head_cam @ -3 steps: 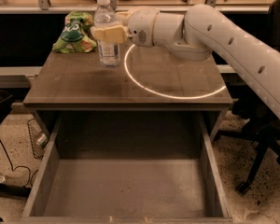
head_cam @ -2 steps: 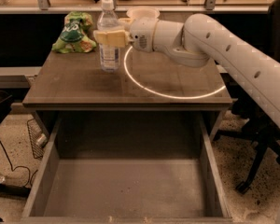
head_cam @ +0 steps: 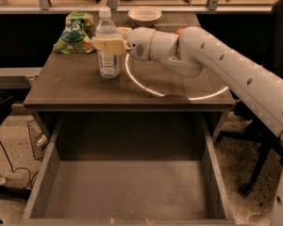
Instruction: Place blue plastic bottle into top drawer
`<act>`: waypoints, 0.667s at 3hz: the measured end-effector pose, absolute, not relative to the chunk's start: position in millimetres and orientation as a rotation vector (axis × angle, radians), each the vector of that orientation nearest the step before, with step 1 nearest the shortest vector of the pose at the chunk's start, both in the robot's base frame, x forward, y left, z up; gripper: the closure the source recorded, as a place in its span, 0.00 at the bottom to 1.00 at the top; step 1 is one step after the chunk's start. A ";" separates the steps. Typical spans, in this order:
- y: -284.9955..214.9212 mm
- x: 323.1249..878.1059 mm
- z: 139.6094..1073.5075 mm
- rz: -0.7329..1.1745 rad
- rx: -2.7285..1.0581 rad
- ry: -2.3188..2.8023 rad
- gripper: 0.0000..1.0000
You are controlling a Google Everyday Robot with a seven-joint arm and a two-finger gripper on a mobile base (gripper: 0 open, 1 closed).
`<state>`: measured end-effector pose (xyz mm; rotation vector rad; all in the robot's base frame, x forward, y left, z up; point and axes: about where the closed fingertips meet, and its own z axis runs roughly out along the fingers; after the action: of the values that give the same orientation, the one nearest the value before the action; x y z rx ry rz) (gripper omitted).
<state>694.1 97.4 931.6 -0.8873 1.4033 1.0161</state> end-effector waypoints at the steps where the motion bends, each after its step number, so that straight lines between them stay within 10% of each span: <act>1: 98.1 694.1 933.1 1.018 -0.887 1.404 0.83; 2: 98.2 694.1 934.1 1.018 -0.887 1.404 0.59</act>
Offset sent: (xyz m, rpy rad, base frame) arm 0.0000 0.0007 0.0013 0.0002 0.0018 0.0009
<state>694.1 98.2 934.1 -0.8872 1.4044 1.0180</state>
